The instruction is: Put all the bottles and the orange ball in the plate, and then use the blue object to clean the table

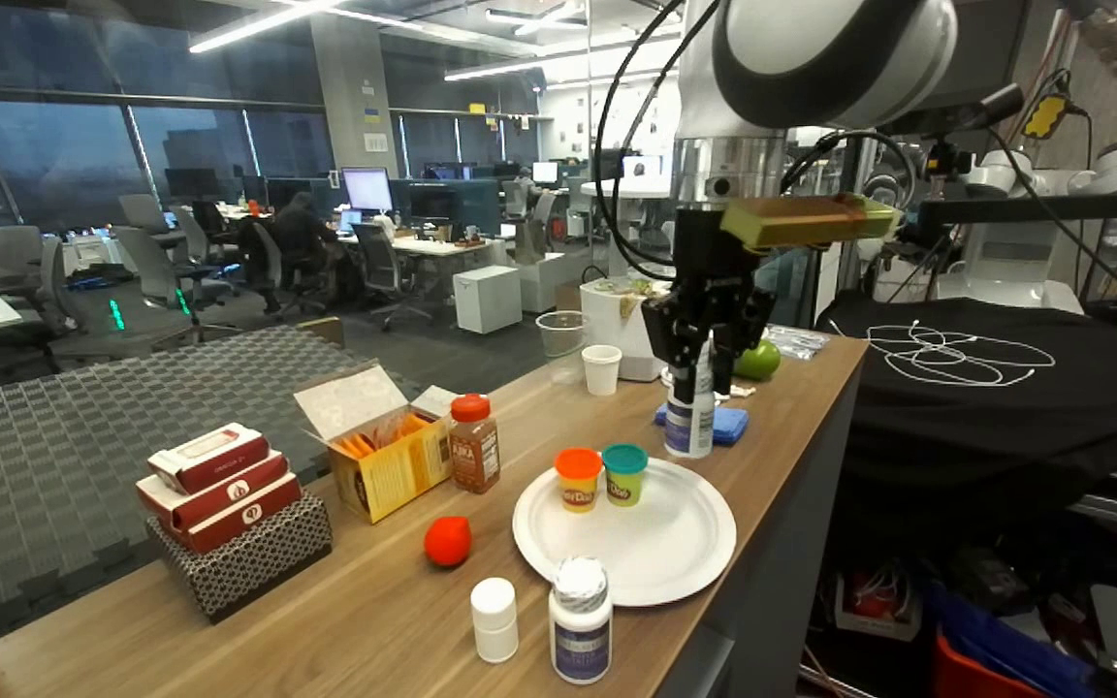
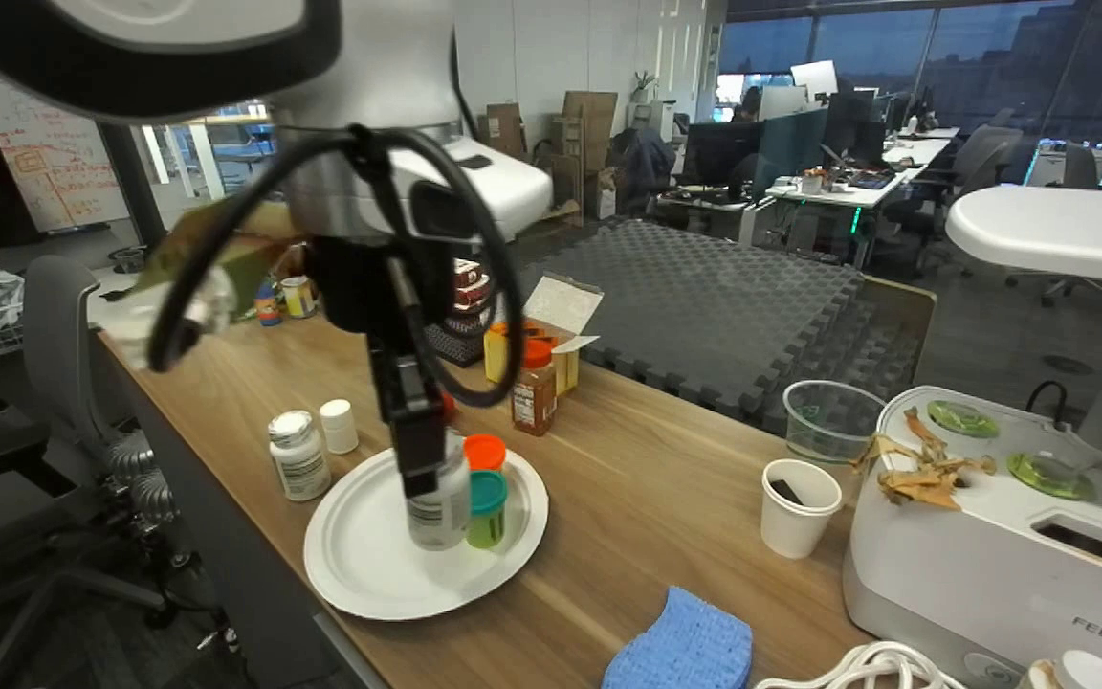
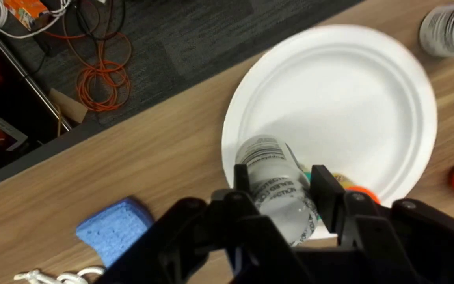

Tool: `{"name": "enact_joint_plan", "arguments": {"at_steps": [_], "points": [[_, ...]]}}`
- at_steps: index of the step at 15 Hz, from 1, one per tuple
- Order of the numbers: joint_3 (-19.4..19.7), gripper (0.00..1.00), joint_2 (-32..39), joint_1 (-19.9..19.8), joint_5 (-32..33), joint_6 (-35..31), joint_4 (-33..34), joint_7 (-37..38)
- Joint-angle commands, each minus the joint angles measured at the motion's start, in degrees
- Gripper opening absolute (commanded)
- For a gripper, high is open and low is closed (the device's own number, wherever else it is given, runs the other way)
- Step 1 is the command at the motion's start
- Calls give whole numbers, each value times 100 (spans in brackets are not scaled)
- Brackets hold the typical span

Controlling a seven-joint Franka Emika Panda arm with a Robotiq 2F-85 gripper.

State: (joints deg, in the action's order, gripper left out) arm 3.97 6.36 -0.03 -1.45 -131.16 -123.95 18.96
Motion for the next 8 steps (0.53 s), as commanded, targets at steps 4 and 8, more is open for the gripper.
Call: {"name": "enact_joint_plan", "arguments": {"at_steps": [4,8], "points": [[-636,18,-1184,375,99,-591,-1415,176],[-793,18,-1030,341,239,-1229,-1450,523]]}}
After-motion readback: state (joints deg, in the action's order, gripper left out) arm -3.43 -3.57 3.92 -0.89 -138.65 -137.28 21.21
